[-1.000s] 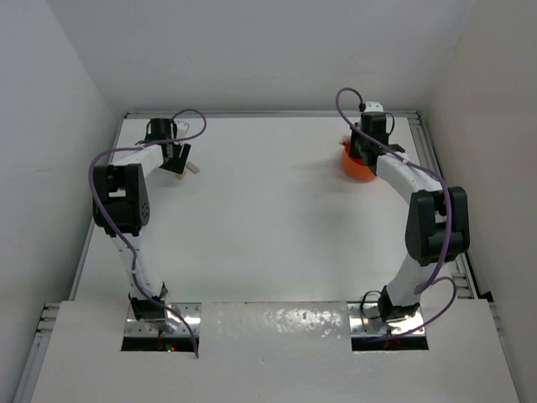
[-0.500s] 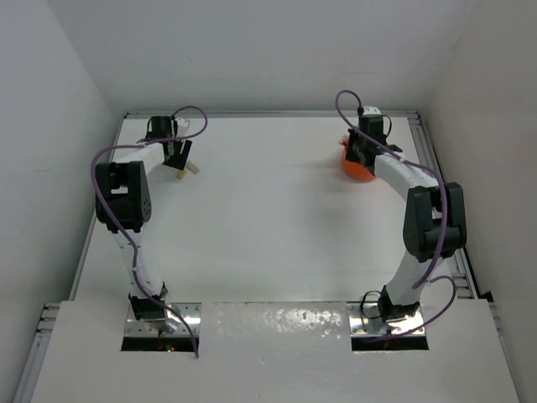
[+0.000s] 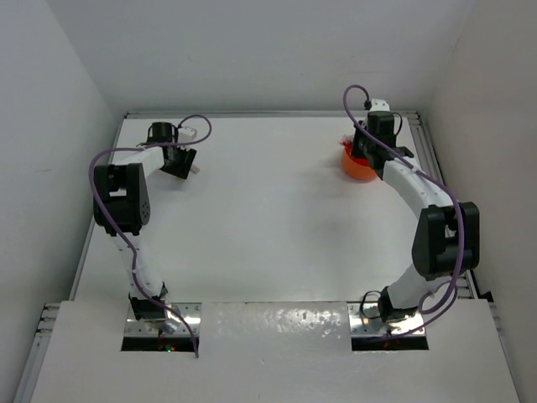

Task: Sort the stationery into containers
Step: Pick up the stationery from the center of the board.

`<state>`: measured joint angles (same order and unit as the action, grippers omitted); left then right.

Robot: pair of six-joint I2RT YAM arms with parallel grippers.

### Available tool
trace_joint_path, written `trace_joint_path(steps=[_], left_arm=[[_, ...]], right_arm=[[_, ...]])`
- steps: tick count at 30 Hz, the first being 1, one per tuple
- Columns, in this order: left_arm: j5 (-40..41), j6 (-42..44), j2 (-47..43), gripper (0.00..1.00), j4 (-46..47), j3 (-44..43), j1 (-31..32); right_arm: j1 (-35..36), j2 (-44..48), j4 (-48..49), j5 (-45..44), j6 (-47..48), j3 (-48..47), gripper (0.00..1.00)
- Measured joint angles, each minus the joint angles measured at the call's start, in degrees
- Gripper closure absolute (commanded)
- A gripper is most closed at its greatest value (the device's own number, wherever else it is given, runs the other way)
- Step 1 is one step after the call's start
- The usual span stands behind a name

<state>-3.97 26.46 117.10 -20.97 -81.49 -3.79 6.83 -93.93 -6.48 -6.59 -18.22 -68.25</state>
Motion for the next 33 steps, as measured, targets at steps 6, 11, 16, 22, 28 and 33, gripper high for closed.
trace_joint_path(steps=[6, 11, 16, 22, 28, 33], left_arm=[[-0.37, 1.33, 0.0, 0.51, -1.16, 0.17, 0.0], [-0.28, 1.31, 0.22, 0.64, -1.31, 0.0, 0.0], [-0.28, 1.46, 1.42, 0.65, -2.43, -0.72, 0.0], [-0.81, 0.79, 1.7, 0.68, -2.8, -1.01, -0.02], [-1.46, -0.61, 2.51, 1.0, -4.15, -2.8, -0.07], [-5.35, 0.0, 2.43, 1.0, -4.72, -2.97, -0.66]], right_arm=[[0.0, 1.11, -0.04, 0.83, 0.07, 1.51, 0.94], [0.0, 2.56, -0.07, 0.9, 0.28, 1.97, 0.94], [0.0, 4.09, -0.02, 0.9, 0.55, 2.12, 0.94], [0.0, 4.44, -0.02, 0.87, 0.98, 2.19, 0.93], [0.0, 4.96, -0.07, 0.85, 1.6, 3.02, 0.93], [0.44, 6.71, -0.68, 0.81, 3.52, 3.69, 0.89]])
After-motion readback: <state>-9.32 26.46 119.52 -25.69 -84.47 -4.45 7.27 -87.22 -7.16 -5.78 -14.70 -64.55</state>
